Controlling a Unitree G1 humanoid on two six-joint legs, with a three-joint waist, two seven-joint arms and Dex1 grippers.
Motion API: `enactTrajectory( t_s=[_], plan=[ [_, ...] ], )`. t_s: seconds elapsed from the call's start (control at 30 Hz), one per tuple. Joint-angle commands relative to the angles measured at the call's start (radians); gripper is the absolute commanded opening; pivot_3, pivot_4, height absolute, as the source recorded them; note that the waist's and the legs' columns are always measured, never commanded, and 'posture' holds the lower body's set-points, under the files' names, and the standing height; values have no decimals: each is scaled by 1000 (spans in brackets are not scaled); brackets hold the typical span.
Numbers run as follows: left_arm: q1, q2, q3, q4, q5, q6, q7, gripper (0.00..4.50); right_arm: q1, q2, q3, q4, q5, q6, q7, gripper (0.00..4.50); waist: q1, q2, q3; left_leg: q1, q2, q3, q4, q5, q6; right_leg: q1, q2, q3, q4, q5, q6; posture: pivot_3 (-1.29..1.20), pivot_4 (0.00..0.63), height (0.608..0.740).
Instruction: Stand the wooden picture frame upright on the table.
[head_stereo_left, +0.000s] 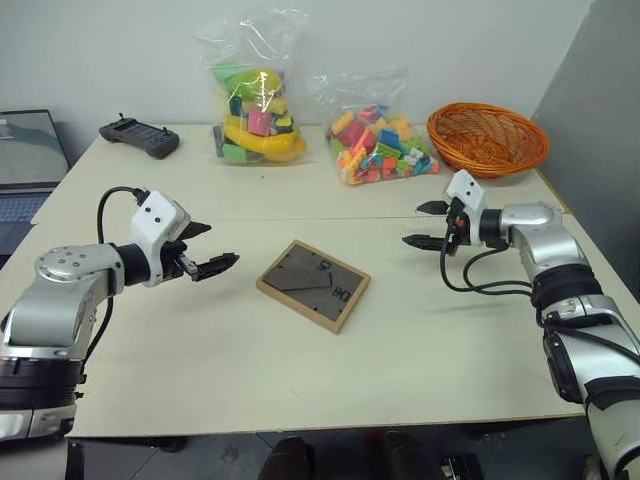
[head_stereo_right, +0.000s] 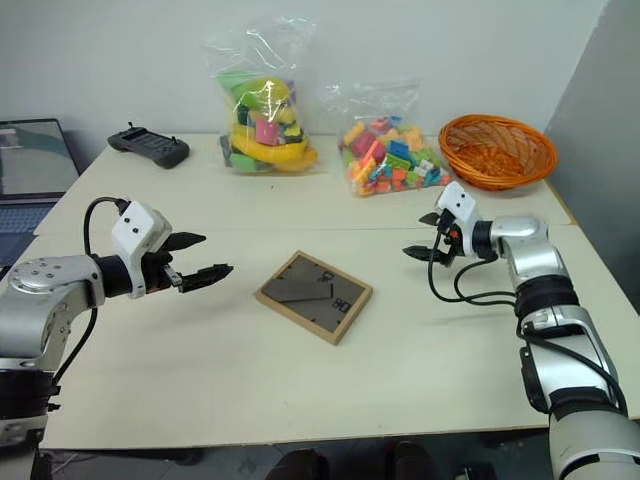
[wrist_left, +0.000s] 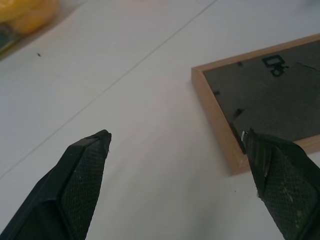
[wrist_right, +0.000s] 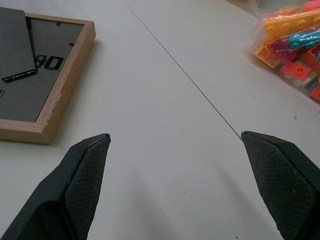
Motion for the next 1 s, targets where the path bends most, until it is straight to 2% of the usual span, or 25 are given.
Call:
enactTrajectory(
  t_s=[0.03,0.23,0.4,0.5,0.67,0.73,0.77,0.8,0.83,1.0],
  plan=[
    [-21,18,12,5,10,-38,-13,4500,-24,-15,-9,-5,-5,-18,12,4453,-5,0,0,0,0,0,0,0,0,0,0,0,0,0,0,0,150,740],
    [-12,0,20,-39,5,2,26,4500,-2,3,-5,-45,0,-2,14,4453,-6,0,0,0,0,0,0,0,0,0,0,0,1,0,0,0,150,740],
    [87,42,33,-151,-18,38,-12,4500,1,19,15,-46,0,4,60,4453,-8,0,0,0,0,0,0,0,0,0,0,1,0,0,0,0,150,740],
    [117,39,72,-180,-62,67,-19,4058,-2,34,32,-52,5,12,98,3986,-8,0,0,0,0,0,0,0,0,0,0,0,1,0,0,0,150,740],
    [175,30,81,-249,-82,89,-4,2865,-4,80,51,-49,-4,6,96,2683,-8,0,0,0,0,-1,0,0,0,0,0,0,1,0,0,0,150,740],
    [208,15,58,-272,-65,74,14,2385,-12,105,63,-3,-25,-19,63,2141,-8,0,0,0,0,-1,0,0,0,0,0,0,1,0,0,0,150,740],
    [227,8,42,-277,-48,61,24,2280,-12,117,70,17,-35,-34,51,2013,-7,0,0,0,0,-1,0,0,0,0,0,0,1,0,0,0,150,740],
    [242,-3,25,-275,-25,44,44,1952,-13,132,76,41,-47,-51,34,1663,-7,0,0,0,0,-1,0,0,0,0,0,0,1,0,0,0,150,740],
    [251,-13,17,-269,-7,29,63,1844,-14,142,79,56,-55,-62,21,1551,-7,0,0,1,0,0,0,0,0,0,0,0,1,0,0,0,150,740],
    [247,-107,-13,-211,43,-9,160,559,-21,191,87,94,-72,-91,5,110,-6,0,0,0,0,-1,0,0,0,0,0,0,1,0,0,0,150,740]
  ],
)
